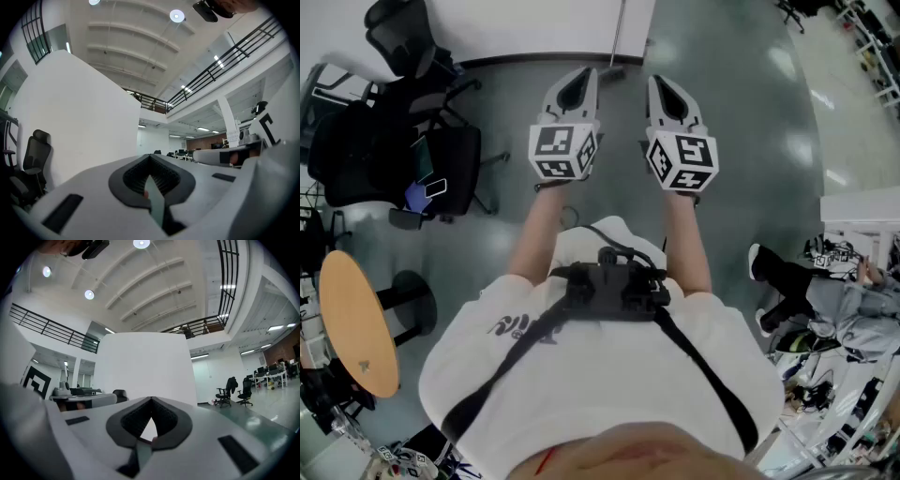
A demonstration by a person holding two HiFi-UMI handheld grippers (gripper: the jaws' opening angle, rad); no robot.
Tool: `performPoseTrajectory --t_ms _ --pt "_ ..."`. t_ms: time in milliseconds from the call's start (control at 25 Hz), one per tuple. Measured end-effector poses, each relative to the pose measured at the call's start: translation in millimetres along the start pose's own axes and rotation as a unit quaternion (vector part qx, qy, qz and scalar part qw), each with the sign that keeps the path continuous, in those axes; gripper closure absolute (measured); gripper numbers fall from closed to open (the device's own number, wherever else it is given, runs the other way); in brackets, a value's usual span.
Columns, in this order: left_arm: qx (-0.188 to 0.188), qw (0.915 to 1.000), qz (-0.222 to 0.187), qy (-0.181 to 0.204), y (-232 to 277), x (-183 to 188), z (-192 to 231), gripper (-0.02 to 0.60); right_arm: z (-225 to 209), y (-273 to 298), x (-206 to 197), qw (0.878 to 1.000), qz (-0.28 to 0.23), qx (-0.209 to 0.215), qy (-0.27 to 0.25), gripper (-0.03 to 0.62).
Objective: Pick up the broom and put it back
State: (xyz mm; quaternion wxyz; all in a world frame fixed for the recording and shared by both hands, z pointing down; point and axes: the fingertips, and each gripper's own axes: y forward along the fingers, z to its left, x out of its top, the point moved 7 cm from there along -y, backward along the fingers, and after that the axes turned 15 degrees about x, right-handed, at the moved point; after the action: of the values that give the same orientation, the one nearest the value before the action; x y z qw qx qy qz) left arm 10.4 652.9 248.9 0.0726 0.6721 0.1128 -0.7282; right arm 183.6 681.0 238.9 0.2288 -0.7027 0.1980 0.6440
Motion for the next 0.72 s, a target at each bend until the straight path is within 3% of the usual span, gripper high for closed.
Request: performPoseTrajectory --t_ms 480,720 --pt "0.003 0.9997 0.024 0.005 2 -21 -45 0.574 -28 -30 -16 0.999 -0.001 0.019 0.041 0.591" --pt "0.020 0.9988 0.045 0.001 8 -41 -16 0.574 -34 -9 -42 0.998 0.015 0.015 0.062 0.591"
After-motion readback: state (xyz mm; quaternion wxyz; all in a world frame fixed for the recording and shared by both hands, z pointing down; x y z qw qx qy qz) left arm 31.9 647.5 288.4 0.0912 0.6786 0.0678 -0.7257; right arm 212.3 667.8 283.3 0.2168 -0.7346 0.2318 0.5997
